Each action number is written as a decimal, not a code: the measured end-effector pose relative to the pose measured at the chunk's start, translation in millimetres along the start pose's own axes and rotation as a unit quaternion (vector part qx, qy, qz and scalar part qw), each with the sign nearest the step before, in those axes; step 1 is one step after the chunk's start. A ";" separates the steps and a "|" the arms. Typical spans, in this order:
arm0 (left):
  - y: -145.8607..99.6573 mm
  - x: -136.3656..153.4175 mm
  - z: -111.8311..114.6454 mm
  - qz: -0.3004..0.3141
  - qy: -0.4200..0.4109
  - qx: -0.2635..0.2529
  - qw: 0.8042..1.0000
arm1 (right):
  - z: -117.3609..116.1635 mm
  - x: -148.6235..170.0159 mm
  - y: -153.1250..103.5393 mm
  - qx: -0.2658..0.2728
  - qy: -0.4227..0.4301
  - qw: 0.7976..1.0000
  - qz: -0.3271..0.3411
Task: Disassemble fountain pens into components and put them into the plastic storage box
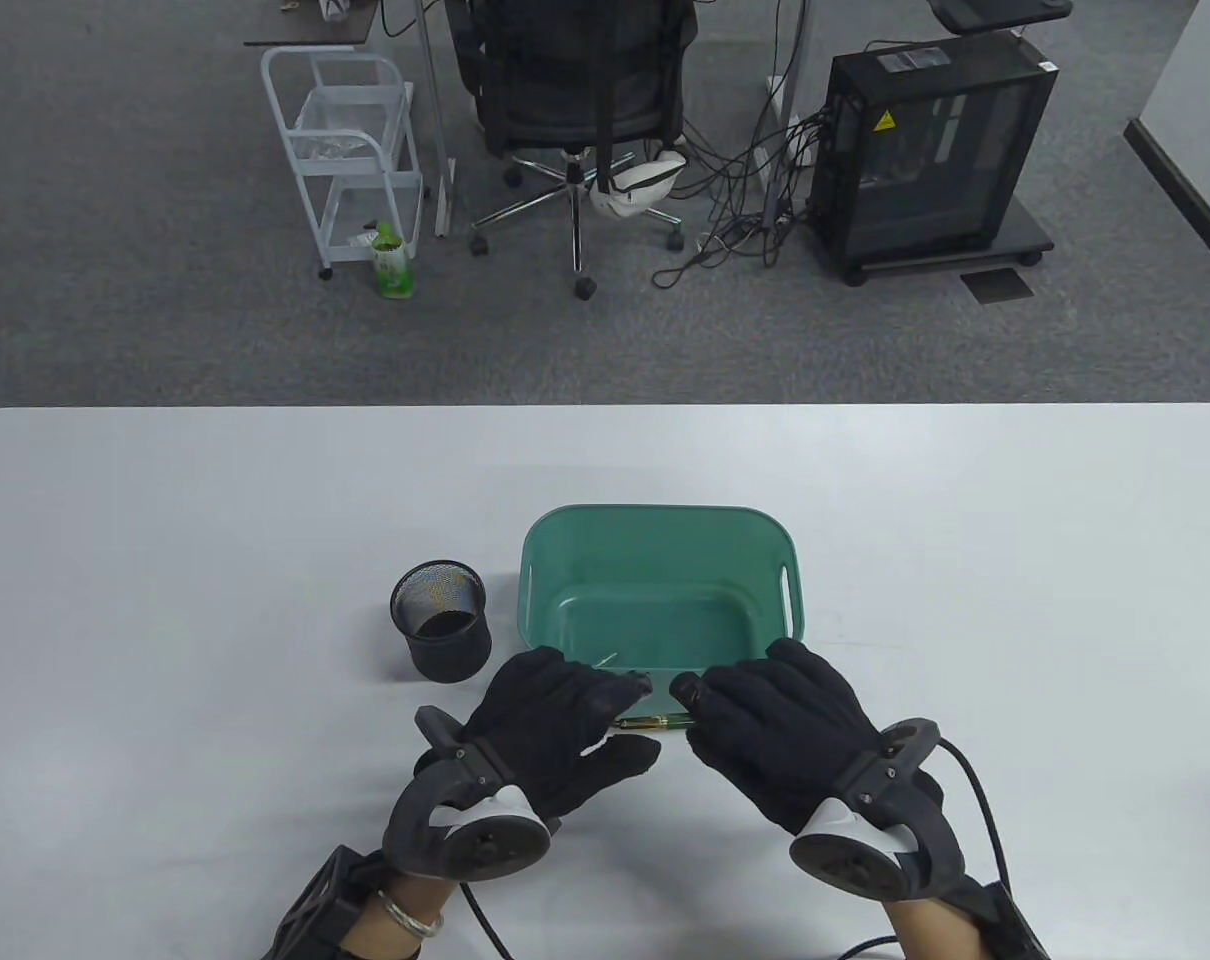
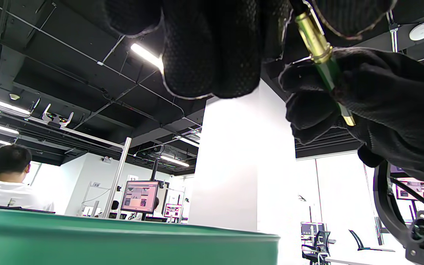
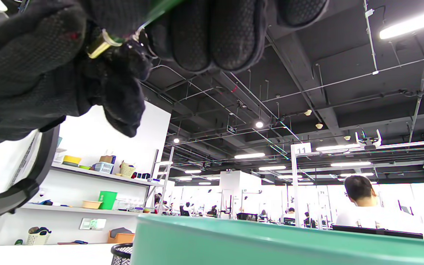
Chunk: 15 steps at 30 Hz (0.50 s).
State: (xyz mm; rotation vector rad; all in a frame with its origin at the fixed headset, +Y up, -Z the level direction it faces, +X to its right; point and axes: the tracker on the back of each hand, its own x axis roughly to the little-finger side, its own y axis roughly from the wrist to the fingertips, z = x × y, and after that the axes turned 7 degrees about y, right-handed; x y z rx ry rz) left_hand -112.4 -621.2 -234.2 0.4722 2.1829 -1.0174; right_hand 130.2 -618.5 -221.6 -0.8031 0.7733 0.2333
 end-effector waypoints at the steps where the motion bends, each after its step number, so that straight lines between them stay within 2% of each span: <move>1: 0.0 -0.3 0.0 0.002 0.000 0.001 1.000 | 0.0 0.0 0.0 0.000 0.000 1.000 0.000; 15: 0.1 -3.9 0.0 0.007 0.011 -0.003 1.000 | 2.0 3.4 -0.8 0.006 -0.004 1.000 -0.005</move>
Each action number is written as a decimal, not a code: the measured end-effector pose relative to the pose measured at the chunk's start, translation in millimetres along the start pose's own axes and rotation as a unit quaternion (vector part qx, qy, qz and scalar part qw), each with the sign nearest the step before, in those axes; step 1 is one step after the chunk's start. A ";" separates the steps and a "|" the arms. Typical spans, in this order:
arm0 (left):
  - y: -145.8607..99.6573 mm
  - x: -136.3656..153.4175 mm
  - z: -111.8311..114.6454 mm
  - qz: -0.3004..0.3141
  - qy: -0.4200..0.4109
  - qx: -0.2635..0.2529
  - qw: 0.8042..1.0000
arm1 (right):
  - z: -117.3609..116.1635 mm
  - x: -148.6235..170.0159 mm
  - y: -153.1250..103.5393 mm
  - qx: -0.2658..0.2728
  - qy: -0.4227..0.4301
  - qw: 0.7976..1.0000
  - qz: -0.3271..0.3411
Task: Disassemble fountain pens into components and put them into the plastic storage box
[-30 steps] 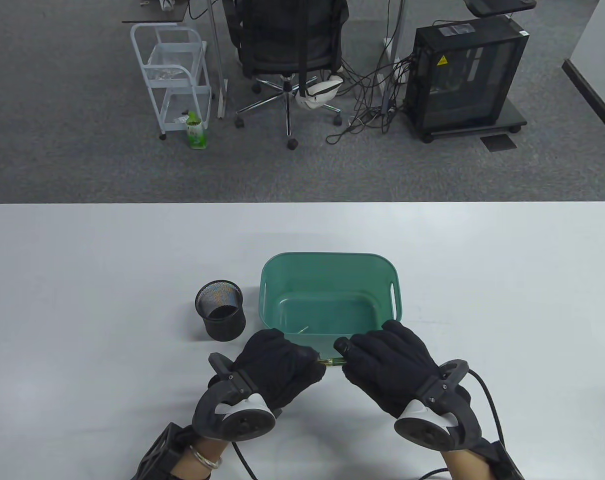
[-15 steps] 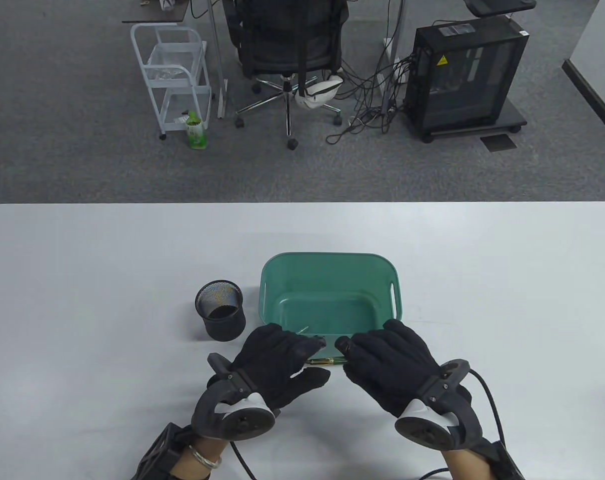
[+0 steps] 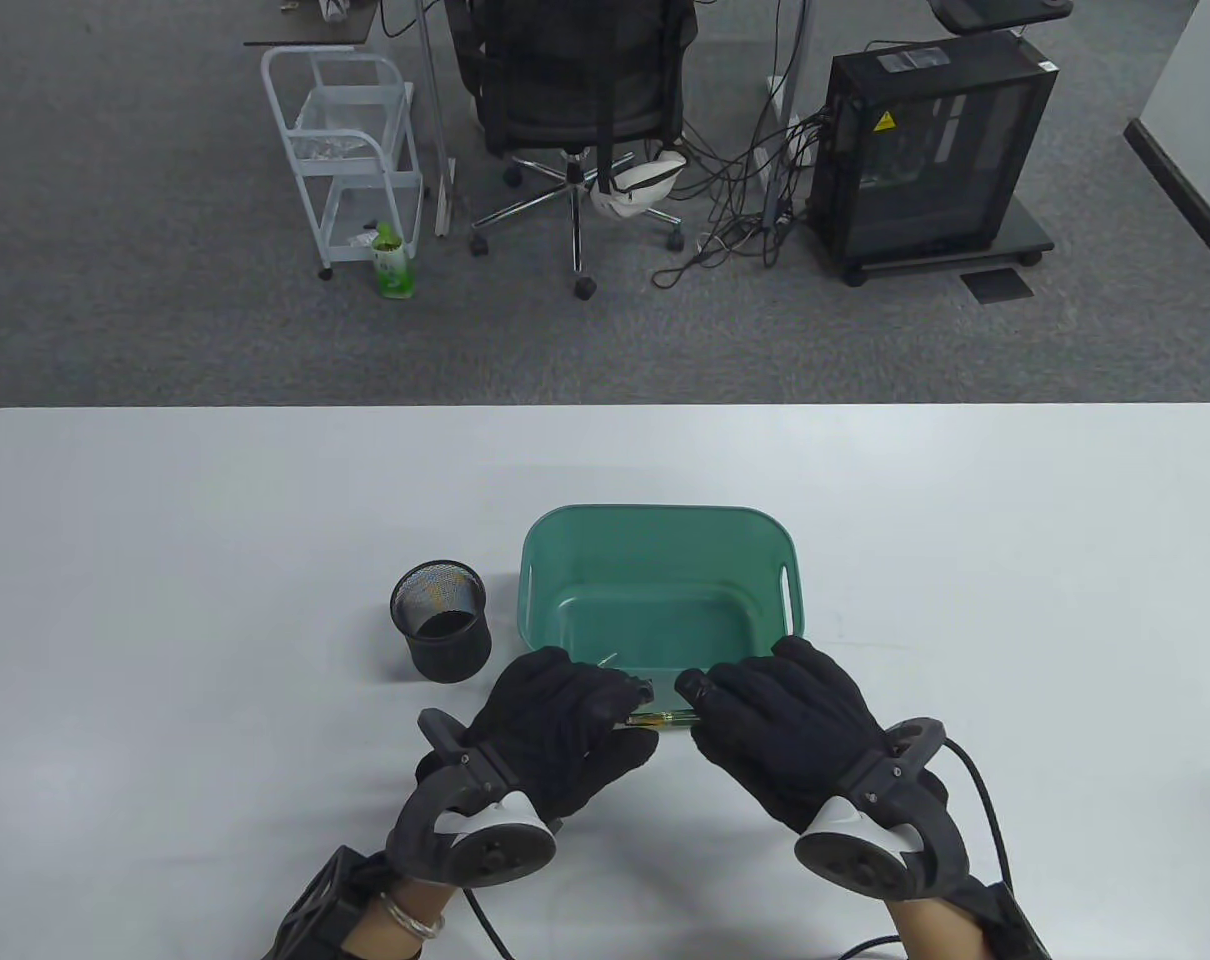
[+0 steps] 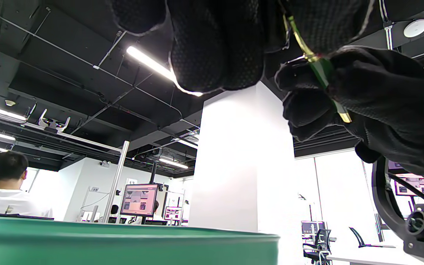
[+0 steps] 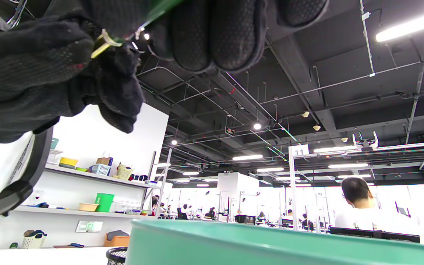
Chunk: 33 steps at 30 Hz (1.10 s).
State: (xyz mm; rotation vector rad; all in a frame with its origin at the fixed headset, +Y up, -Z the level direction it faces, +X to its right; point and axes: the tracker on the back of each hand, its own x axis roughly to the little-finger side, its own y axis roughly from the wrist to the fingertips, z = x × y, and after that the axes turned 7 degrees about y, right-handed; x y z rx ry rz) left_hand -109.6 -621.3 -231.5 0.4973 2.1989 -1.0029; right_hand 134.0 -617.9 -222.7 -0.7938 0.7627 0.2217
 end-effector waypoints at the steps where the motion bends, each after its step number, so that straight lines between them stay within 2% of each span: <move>1: 0.0 -0.2 0.1 0.001 -0.001 0.000 1.000 | -0.1 0.1 0.0 0.000 0.000 1.000 0.000; 33: 0.2 1.0 0.8 0.002 -0.013 0.002 1.000 | -1.4 -0.5 -0.4 -0.003 0.001 1.000 0.002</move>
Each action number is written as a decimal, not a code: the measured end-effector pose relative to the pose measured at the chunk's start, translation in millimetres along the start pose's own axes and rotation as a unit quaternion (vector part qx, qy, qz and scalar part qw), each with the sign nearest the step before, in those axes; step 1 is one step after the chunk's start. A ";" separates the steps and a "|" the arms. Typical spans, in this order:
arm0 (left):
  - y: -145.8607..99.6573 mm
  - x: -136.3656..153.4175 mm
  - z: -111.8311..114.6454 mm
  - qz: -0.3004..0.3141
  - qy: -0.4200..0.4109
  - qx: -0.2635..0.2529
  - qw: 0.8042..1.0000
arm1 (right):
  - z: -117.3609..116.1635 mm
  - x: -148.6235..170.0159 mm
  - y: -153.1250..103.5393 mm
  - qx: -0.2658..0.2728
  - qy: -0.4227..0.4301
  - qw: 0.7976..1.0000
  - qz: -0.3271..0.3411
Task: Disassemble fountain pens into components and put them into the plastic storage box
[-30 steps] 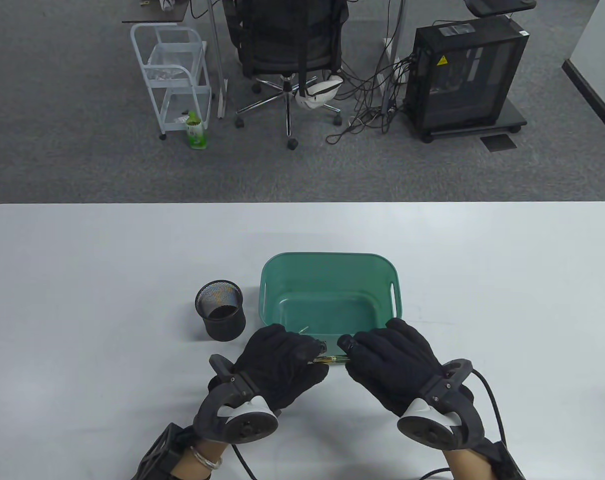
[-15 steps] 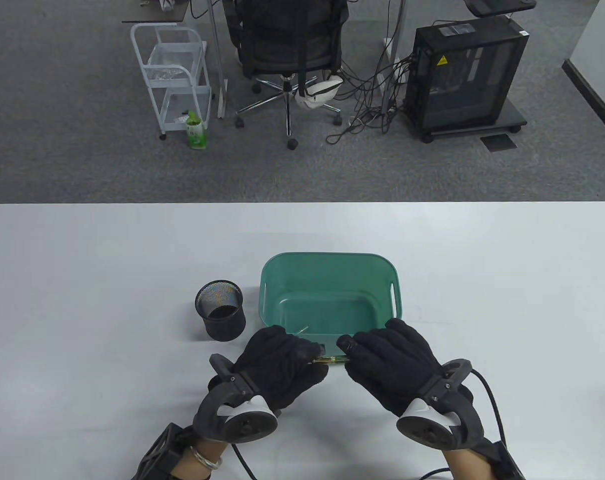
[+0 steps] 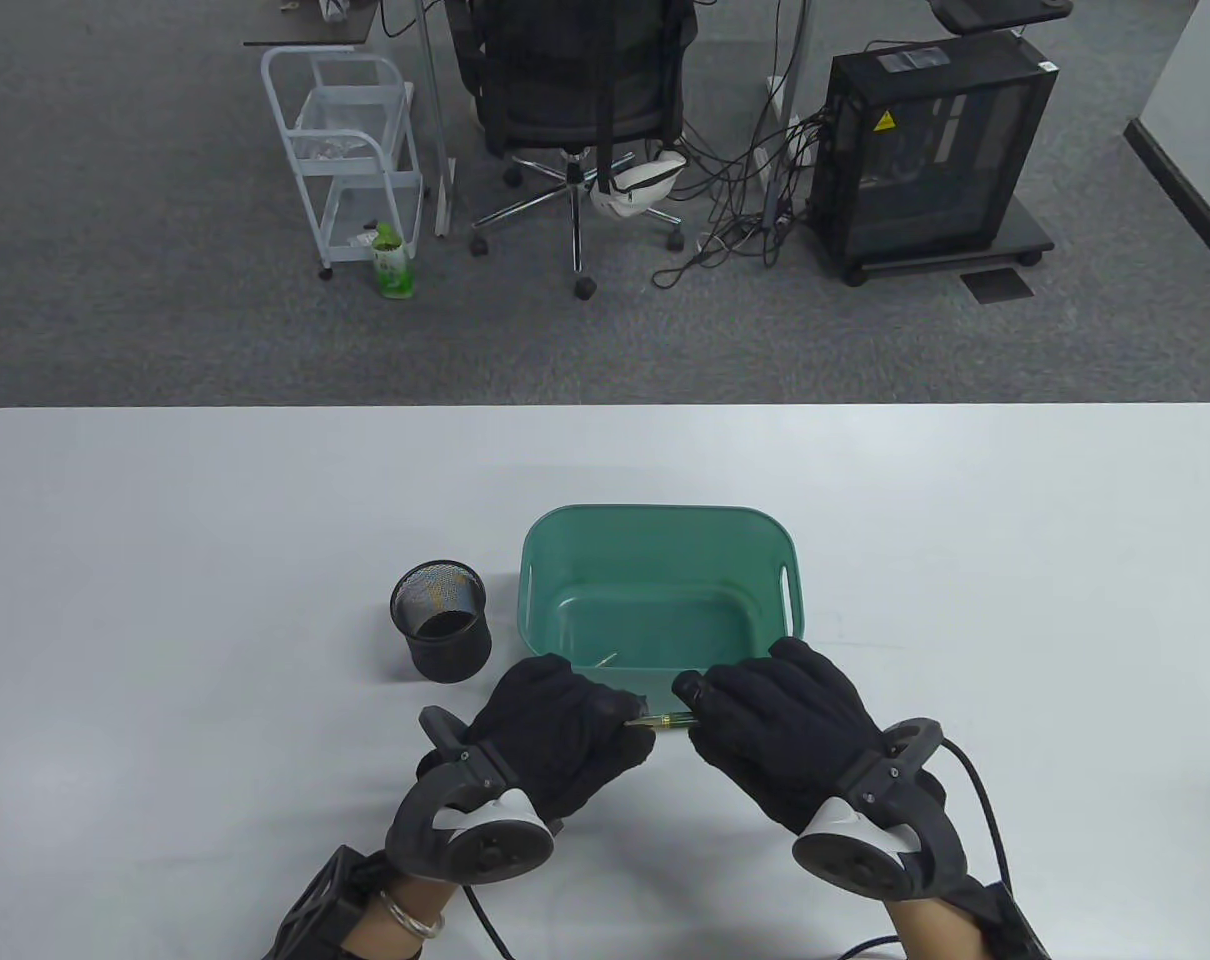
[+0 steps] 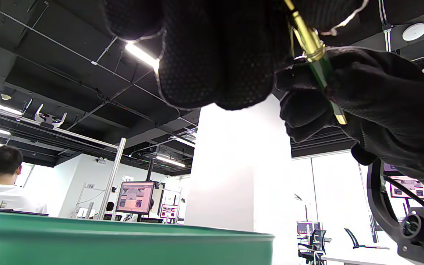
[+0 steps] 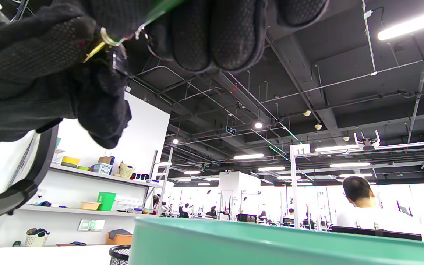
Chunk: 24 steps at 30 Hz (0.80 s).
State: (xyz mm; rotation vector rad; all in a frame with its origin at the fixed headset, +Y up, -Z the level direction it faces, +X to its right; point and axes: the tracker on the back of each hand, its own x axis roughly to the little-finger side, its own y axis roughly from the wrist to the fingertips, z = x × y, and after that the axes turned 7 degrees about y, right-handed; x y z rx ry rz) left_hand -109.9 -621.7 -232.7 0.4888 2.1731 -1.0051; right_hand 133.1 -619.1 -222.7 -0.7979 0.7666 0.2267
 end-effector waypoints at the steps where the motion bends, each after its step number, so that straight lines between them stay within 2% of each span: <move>1: 0.0 0.1 0.0 0.000 0.000 0.000 1.000 | 0.0 0.0 0.0 0.000 0.000 1.000 0.000; 24: 0.0 2.3 1.3 -0.005 -0.003 0.008 1.000 | -0.8 -0.5 -0.3 -0.002 0.000 1.000 0.001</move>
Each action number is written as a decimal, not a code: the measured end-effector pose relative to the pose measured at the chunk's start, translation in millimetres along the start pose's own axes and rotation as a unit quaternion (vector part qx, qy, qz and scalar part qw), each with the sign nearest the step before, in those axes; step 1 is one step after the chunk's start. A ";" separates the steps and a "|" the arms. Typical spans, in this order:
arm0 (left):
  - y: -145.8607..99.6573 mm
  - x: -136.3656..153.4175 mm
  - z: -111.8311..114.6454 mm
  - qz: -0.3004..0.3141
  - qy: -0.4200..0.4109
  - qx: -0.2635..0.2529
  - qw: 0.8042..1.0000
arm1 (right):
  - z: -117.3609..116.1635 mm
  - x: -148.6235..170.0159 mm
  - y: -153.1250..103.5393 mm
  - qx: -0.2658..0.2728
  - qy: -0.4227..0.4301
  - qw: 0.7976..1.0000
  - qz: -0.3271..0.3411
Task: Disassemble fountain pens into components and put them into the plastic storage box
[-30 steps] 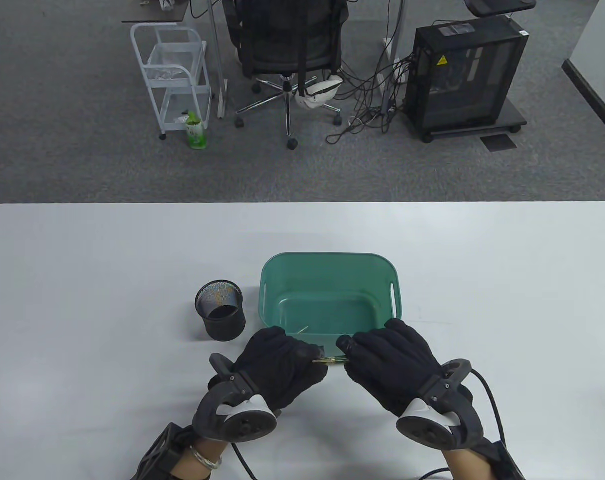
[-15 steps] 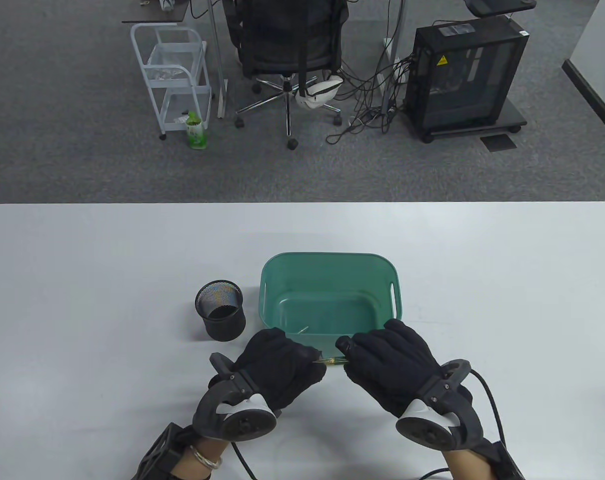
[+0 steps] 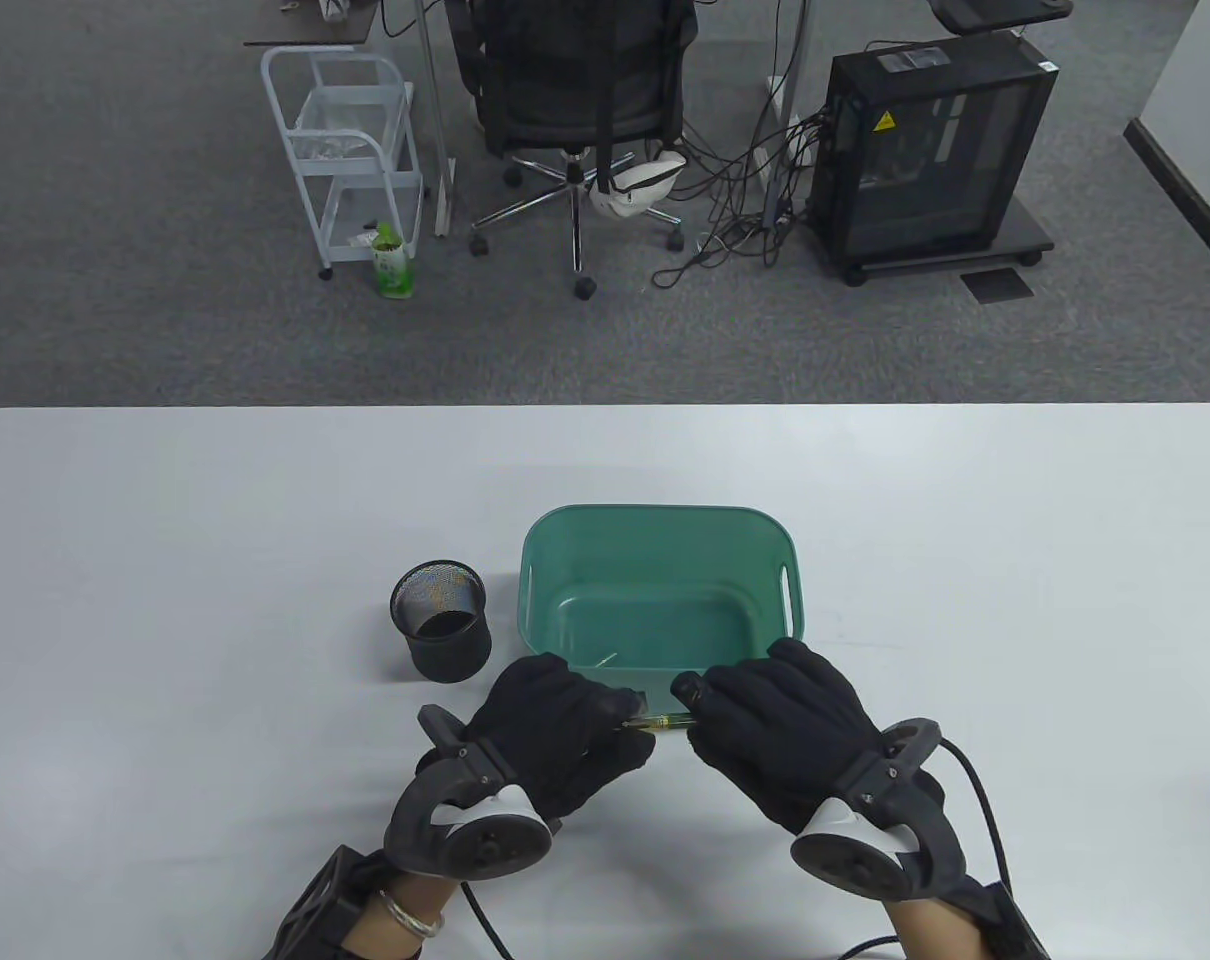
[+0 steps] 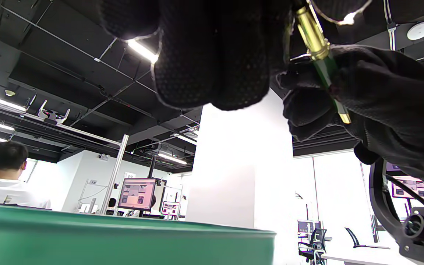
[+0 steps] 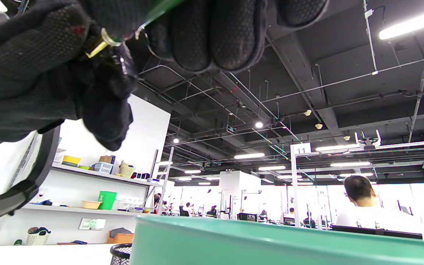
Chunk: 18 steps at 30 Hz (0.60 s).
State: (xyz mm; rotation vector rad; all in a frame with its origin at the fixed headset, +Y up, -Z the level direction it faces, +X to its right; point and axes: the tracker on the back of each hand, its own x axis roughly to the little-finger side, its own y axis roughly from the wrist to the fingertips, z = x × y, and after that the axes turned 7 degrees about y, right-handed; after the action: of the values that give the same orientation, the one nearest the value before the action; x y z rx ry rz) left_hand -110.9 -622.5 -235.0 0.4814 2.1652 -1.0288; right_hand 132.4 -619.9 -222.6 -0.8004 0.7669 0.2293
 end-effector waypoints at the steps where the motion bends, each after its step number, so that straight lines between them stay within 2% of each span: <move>1: 0.0 0.0 0.1 0.000 0.001 0.002 1.000 | 0.0 0.0 0.0 0.000 0.000 1.000 0.000; 18: -0.3 -2.7 -0.5 0.005 0.013 -0.006 1.000 | 0.0 1.7 0.3 -0.001 0.000 1.000 -0.003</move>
State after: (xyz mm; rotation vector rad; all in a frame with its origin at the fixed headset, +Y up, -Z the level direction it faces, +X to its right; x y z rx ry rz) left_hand -109.4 -622.5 -232.7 0.5022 2.1874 -1.0090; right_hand 133.5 -619.8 -223.9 -0.8045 0.7636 0.2248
